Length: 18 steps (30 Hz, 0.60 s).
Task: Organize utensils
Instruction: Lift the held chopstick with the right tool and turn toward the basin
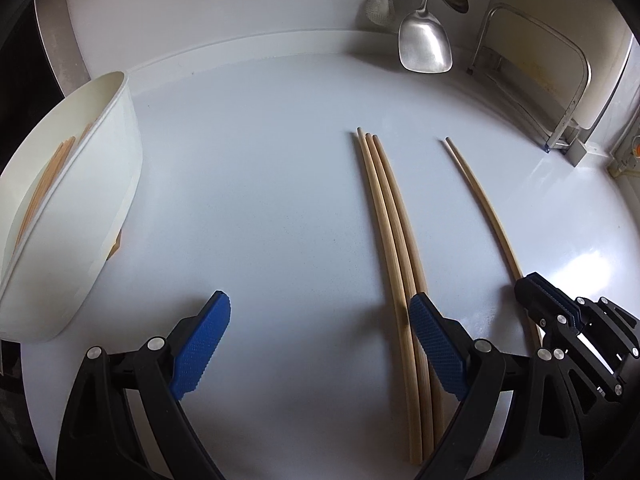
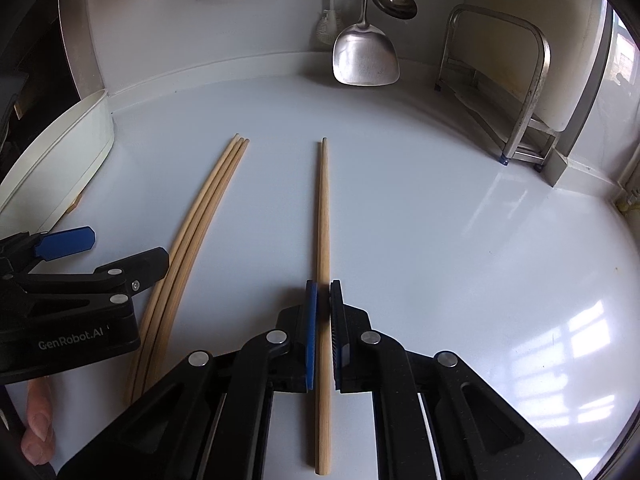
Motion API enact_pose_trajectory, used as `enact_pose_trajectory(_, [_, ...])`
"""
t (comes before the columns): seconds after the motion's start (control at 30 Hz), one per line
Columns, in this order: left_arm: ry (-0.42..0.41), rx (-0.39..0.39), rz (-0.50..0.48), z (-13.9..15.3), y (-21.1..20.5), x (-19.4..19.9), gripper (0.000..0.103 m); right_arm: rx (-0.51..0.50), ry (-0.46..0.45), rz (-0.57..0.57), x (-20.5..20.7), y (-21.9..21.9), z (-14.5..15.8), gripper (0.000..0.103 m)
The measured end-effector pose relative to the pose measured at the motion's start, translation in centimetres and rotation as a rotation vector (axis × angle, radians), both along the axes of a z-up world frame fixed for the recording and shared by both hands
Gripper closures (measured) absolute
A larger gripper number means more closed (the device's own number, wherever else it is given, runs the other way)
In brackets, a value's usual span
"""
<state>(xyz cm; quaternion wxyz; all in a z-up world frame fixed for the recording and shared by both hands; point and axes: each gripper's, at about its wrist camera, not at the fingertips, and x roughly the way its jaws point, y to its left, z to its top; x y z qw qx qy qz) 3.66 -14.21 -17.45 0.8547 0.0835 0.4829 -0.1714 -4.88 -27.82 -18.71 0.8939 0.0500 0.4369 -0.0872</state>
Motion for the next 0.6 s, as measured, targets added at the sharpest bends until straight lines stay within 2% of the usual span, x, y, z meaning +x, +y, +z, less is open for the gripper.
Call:
enact_pose_trajectory(0.37, [0.003,0.021,0.023,-0.4,0.9,-0.1,0.013,0.012,-0.012,-0.004,-0.3,-0.3,0.4,0.096])
enact_pose_trajectory(0.6, [-0.008,0.03,0.019,-0.2,0.6,0.0,0.013,0.013,-0.002,0.008,0.0,-0.3,0.1,0.081])
